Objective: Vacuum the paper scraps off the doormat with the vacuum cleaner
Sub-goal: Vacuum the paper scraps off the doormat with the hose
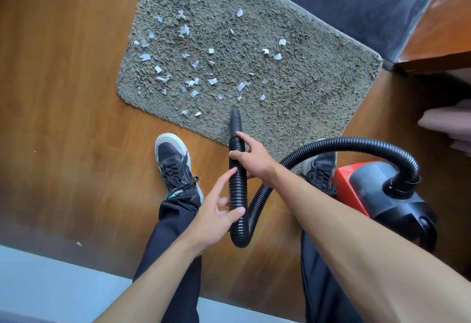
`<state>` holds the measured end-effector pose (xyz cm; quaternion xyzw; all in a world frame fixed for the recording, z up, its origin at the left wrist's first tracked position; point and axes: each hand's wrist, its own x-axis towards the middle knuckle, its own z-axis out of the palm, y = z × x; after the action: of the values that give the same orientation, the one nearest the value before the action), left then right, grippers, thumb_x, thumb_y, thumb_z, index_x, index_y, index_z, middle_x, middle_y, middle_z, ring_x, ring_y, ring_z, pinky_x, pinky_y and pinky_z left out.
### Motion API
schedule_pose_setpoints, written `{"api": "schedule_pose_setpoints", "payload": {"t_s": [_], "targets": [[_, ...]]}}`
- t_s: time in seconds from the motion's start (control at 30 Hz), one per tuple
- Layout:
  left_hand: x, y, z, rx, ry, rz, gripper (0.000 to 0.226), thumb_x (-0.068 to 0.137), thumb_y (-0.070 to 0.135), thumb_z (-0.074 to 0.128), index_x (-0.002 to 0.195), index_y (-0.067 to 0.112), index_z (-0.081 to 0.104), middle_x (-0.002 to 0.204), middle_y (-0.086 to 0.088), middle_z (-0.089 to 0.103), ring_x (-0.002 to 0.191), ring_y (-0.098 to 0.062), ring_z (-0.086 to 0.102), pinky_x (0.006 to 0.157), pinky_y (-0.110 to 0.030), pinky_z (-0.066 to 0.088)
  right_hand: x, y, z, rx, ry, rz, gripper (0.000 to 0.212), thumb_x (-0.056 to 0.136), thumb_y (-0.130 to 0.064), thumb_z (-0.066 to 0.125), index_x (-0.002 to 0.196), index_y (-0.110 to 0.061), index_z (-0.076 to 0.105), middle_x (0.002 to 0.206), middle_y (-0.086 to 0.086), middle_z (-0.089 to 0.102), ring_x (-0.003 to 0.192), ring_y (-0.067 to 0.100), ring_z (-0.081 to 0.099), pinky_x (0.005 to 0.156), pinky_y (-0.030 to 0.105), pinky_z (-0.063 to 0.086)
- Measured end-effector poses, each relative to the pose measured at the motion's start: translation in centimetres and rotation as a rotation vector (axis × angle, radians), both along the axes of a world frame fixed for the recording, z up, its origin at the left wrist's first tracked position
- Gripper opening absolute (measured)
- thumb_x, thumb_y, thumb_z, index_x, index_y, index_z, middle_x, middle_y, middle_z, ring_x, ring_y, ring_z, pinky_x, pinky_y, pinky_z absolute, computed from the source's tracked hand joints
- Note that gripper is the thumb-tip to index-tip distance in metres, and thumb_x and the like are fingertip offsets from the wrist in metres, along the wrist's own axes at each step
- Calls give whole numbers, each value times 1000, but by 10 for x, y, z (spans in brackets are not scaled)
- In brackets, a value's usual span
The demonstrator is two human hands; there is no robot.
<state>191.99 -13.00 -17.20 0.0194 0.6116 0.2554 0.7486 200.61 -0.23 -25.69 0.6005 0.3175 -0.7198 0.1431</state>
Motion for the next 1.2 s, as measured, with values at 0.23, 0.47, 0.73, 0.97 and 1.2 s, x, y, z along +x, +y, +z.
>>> {"api": "schedule_pose_setpoints", "payload": {"t_s": [0.23, 0.47, 0.73, 0.97, 1.2], "targets": [[-6, 15, -13, 38, 13, -26, 78, 96, 0, 59, 143, 56, 34, 107, -4, 64, 75, -9, 66, 68, -24, 55, -3, 17, -3, 62, 6, -36, 67, 94, -12, 59, 151, -32, 30, 112, 2, 61, 91, 20, 68, 69, 44, 60], [-6, 27, -19, 38, 58, -38, 80, 94, 2, 63, 143, 57, 32, 103, -5, 65, 74, -10, 67, 67, -24, 55, -10, 28, -7, 98, -16, -33, 68, 92, -13, 62, 150, -34, 33, 114, 5, 62, 97, 26, 69, 72, 48, 61], [-18, 41, -23, 76, 79, -77, 82, 93, -2, 63, 145, 53, 32, 92, 0, 64, 64, -6, 61, 63, -22, 53, -18, 38, -10, 169, -37, -38, 69, 88, -17, 63, 149, -33, 34, 118, 9, 64, 96, 28, 70, 70, 53, 61], [-13, 58, -25, 148, 76, -212, 84, 90, 0, 65, 142, 59, 32, 91, 3, 66, 72, -10, 64, 69, -26, 57, 8, 47, -7, 154, -57, -169, 64, 94, -12, 59, 150, -30, 33, 112, 7, 61, 92, 22, 68, 54, 29, 56], [2, 57, -22, 160, 85, -358, 84, 90, 9, 67, 139, 65, 29, 101, 5, 67, 85, -16, 67, 93, -47, 57, 37, 36, -4, 130, -89, -231, 63, 95, -14, 59, 150, -31, 33, 111, 10, 61, 86, 18, 66, 49, 25, 54]]}}
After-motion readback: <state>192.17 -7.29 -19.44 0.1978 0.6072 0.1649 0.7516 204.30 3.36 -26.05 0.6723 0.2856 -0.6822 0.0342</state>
